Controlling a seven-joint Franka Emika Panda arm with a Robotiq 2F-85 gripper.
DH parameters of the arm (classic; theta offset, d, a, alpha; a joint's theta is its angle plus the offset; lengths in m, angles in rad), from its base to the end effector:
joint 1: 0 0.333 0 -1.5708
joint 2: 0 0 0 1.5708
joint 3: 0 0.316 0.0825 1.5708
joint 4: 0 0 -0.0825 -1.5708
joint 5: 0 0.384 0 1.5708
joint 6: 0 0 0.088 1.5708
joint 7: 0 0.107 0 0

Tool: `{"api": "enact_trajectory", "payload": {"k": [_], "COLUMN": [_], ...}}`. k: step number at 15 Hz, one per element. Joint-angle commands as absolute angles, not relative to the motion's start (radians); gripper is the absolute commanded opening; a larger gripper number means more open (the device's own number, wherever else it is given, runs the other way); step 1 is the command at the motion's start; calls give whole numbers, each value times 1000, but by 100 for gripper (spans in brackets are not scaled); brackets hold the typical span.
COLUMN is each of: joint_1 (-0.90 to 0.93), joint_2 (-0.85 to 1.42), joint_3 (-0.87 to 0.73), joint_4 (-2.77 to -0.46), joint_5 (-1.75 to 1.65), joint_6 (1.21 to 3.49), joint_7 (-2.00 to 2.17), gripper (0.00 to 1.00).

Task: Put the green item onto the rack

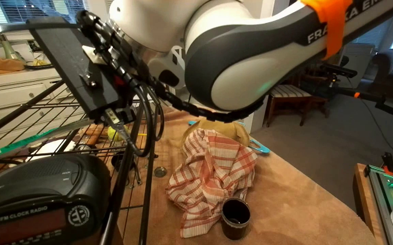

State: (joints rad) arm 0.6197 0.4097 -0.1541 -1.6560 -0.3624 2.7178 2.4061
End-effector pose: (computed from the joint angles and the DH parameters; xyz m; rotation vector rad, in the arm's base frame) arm 0.6229 0.3453 0.4486 -1.7190 1.8156 -0.5078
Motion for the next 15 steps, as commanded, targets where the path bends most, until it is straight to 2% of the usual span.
{"api": "enact_trajectory", "payload": {"k": [1, 2, 3, 4, 5, 11, 14, 15], "joint_1": [625, 622, 612, 607, 604, 567, 476, 454], "joint_2": [452, 454, 454, 452, 445, 321, 244, 221], "joint_3": [-153, -149, -134, -124, -116, -8, 123, 155], "joint_4": [-1598, -1595, -1593, -1591, -1594, -1646, -1702, -1716], "joint_5": [-405, -402, -389, -383, -383, -370, -241, -197], "joint_6": [2687, 2690, 2690, 2686, 2688, 2568, 2570, 2569], "joint_7": [2508, 2509, 2491, 2473, 2458, 2240, 1969, 1890], "gripper": [0, 3, 28, 28, 32, 77, 100, 100]}}
